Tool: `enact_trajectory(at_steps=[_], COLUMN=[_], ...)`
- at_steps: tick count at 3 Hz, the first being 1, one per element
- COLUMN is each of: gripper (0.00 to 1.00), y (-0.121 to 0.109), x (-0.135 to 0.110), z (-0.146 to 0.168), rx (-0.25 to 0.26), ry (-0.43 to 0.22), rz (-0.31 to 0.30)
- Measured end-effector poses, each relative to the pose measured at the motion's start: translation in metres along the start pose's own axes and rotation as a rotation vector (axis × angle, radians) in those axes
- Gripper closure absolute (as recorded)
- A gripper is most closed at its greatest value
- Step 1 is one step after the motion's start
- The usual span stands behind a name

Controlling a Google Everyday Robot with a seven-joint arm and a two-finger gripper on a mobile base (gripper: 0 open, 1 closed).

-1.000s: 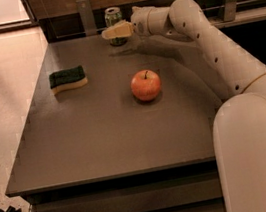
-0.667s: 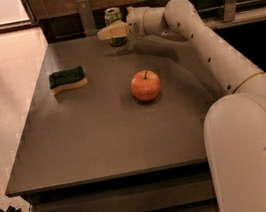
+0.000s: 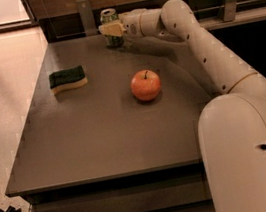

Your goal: Pick green can

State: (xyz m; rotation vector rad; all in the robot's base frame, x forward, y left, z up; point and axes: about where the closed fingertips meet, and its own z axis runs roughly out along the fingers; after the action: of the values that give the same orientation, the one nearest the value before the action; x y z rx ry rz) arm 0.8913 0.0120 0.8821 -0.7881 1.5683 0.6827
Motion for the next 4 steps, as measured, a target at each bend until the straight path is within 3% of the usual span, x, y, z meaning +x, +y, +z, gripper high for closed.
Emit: enact_trajectory(at_steps=[1, 2, 3, 4], gripper=[0.78, 1.00, 1.00, 1.00], y=[0.003, 0.005, 0.006, 0.011], x=[0.001, 0.002, 0.002, -0.015], z=[0.004, 0.007, 0.007, -0.005], rx=[-0.006, -0.010, -0.011, 0.000], ry=[0.001, 0.002, 0.002, 0.033], rz=[0.001, 0.002, 0.002, -0.017])
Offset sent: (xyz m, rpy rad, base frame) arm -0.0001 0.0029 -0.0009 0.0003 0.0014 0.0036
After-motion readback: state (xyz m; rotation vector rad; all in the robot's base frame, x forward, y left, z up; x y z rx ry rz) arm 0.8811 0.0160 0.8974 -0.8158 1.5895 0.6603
